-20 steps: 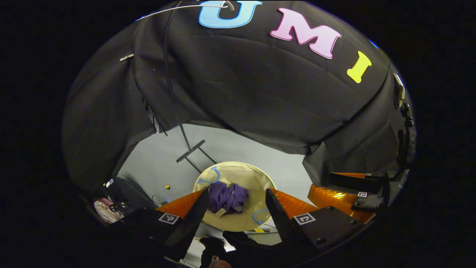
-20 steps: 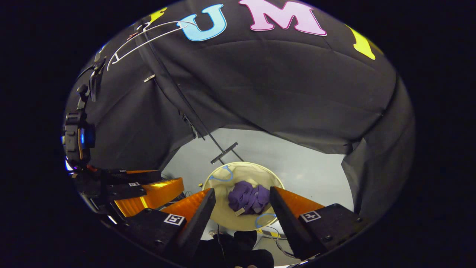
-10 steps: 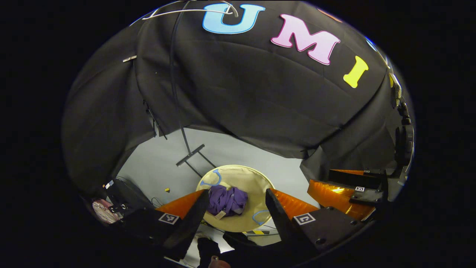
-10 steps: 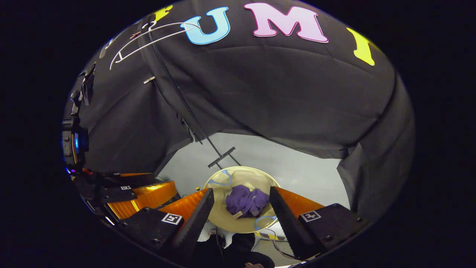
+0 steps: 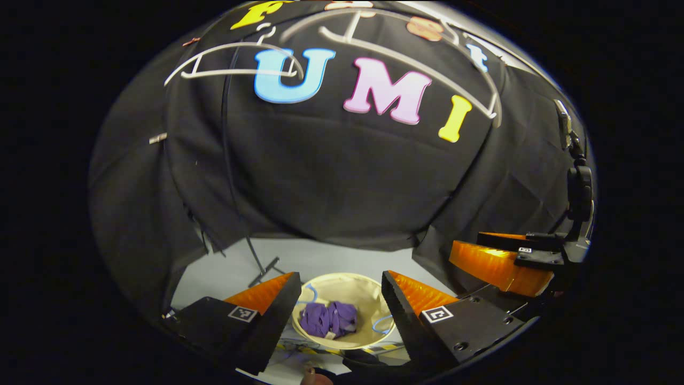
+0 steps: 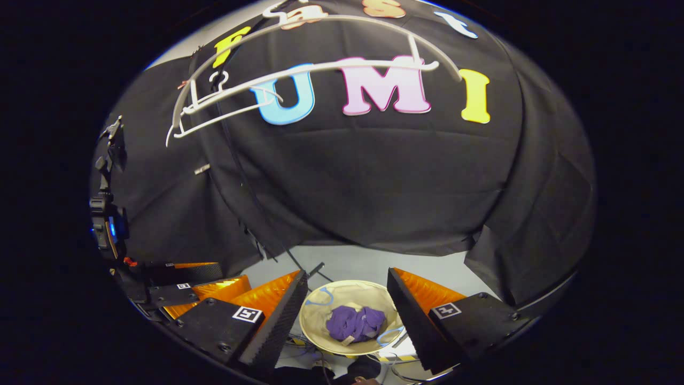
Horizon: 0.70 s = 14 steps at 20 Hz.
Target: Grasp the clothes on the hanger with both hands and then place them into the laundry hamper below.
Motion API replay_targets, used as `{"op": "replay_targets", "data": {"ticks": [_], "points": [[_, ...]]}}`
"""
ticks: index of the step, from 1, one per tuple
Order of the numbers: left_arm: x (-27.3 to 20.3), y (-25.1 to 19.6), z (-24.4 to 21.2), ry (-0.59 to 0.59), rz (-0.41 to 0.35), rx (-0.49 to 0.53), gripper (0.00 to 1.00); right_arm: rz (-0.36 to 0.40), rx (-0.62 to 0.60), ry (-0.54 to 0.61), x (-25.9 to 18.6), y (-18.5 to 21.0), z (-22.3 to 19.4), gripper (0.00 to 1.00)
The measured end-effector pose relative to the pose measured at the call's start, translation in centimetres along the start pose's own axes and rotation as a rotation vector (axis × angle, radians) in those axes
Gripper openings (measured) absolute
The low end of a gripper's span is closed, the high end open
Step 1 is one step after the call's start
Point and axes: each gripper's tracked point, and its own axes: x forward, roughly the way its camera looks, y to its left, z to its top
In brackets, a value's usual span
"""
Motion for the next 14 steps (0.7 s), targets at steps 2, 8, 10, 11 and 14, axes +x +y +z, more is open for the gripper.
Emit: {"op": "replay_targets", "data": {"ticks": [2,8,10,11,14], "points": [[-3.0,0.8,3.8,-0.124,-0.019,0.041,0.95,0.003,0.027,-0.101,-2.5,1.7,2.9,0.98],[-10.5,-1.3,12.9,-0.447,-0.103,0.128,0.95,-0.031,-0.048,-0.497,-11.2,3.7,12.6,0.98],[-13.1,-1.9,14.8,-0.539,-0.119,0.152,0.95,-0.040,-0.063,-0.600,-13.2,4.4,14.9,0.98],[-14.1,-2.1,15.6,-0.578,-0.121,0.162,0.95,-0.031,-0.066,-0.635,-13.8,5.0,15.6,0.98],[-16.4,-2.4,17.2,-0.674,-0.110,0.207,0.92,-0.005,-0.056,-0.710,-15.9,6.0,17.2,0.97]]}}
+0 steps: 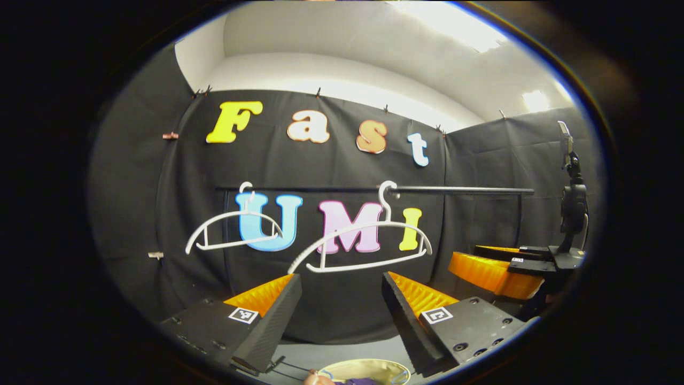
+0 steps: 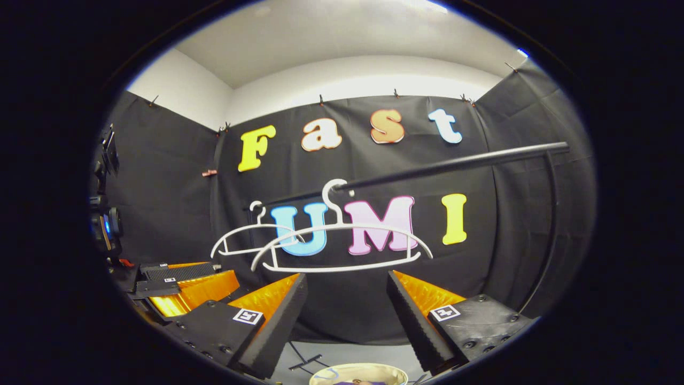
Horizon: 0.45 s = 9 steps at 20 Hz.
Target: Grasp the clothes on the hanger with both hands and then place them into the laundry hamper below.
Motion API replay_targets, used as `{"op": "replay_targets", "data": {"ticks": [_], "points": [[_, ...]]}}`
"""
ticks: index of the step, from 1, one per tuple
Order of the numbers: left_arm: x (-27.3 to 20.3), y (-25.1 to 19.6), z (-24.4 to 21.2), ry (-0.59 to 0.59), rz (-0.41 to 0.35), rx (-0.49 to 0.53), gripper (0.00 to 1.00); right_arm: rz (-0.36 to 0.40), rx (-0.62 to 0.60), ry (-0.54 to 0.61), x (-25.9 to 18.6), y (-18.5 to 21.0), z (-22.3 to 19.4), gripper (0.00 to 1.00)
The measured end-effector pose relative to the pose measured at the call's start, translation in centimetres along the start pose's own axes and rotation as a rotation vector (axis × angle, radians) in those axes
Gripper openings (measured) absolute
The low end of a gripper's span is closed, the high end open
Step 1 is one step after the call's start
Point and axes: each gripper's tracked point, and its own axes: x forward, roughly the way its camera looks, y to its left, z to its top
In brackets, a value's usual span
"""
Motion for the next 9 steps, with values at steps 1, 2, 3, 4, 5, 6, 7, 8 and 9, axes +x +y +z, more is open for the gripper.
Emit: {"op": "replay_targets", "data": {"ticks": [1,2,3,4,5,6,7,8,9], "points": [[-0.2,0.1,0.5,-0.014,0.000,0.015,0.92,-0.007,-0.002,-0.026,-0.2,-0.2,0.7,0.98],[-0.2,0.2,0.8,-0.028,-0.003,0.024,0.92,-0.017,-0.013,-0.043,-0.5,-0.6,1.2,0.98],[-0.2,0.3,1.0,-0.032,-0.001,0.025,0.92,-0.026,-0.024,-0.060,-0.6,-0.8,1.5,1.00],[-0.2,0.6,0.9,-0.029,0.006,0.019,0.92,-0.034,-0.037,-0.065,-0.6,-0.9,1.7,0.97],[-0.1,0.9,1.0,-0.034,0.017,0.008,0.92,-0.036,-0.050,-0.069,-0.6,-0.9,1.7,1.00],[0.1,1.0,0.8,-0.025,0.016,-0.003,0.92,-0.049,-0.062,-0.074,-0.4,-1.2,1.8,0.98],[0.4,0.9,0.7,-0.013,0.002,-0.011,0.95,-0.068,-0.065,-0.056,-0.1,-1.7,1.4,1.00],[0.6,0.9,0.7,-0.011,-0.002,-0.015,0.92,-0.072,-0.062,-0.035,0.0,-1.7,0.9,0.97],[0.7,1.3,1.0,-0.014,0.002,-0.019,0.93,-0.067,-0.059,-0.028,0.1,-1.5,0.7,1.00]]}}
